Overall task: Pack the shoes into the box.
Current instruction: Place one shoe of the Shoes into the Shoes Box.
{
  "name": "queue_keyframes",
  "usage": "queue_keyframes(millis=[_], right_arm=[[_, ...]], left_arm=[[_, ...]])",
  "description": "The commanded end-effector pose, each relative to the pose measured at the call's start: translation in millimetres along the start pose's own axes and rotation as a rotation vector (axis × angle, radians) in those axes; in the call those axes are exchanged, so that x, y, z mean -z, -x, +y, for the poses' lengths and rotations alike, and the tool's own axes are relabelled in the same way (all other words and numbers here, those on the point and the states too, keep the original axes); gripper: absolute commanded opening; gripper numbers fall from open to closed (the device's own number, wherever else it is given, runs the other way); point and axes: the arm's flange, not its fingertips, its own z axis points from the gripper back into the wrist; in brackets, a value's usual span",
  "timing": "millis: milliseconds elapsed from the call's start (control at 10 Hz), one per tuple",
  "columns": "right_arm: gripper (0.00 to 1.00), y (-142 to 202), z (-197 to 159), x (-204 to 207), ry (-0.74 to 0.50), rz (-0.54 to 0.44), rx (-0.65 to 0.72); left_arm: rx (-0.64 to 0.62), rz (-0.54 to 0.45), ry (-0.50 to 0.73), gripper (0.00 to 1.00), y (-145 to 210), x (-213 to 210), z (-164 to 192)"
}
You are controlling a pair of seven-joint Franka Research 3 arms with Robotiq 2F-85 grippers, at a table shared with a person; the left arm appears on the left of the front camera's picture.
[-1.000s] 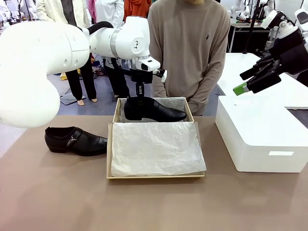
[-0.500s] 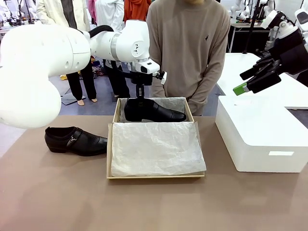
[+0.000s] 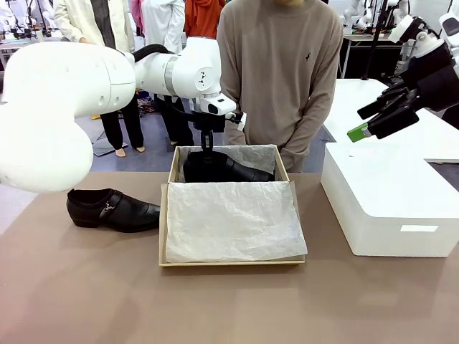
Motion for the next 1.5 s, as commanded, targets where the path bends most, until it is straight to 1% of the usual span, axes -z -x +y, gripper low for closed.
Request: queue_keyframes(millis=[0, 300, 600, 800, 900, 1100, 1300, 1400], right_arm=[[1.00, -1, 0, 0, -0.009, -0.013, 0.000], [1.00, -1, 0, 0, -0.009, -0.013, 0.000], [1.00, -1, 0, 0, -0.009, -0.013, 0.000], [1.00, -1, 0, 0, -0.009, -0.013, 0.000], [1.00, -1, 0, 0, -0.009, -0.013, 0.000], [1.00, -1, 0, 0, -0.009, -0.013, 0.000], [1.00, -1, 0, 0, -0.009, -0.013, 0.000], [1.00, -1, 0, 0, -0.009, -0.013, 0.000]], left_arm=[[-0.015, -0.007, 0.025, 0.00, 1, -3, -4], [-0.025, -0.009, 0.028, 0.00, 2, -2, -2], [-0.015, -0.012, 0.045, 0.57, 2, -4, -2], [-0.021, -0.007, 0.053, 0.96, 3, -19, -4], [-0.032, 0.000, 0.057, 1.00, 5, -29, -4], [-0.044, 0.010, 0.050, 1.00, 10, -52, -2], [-0.048, 0.005, 0.056, 1.00, 19, -62, 4], [0.043, 0.033, 0.225, 1.00, 29, -43, 20]])
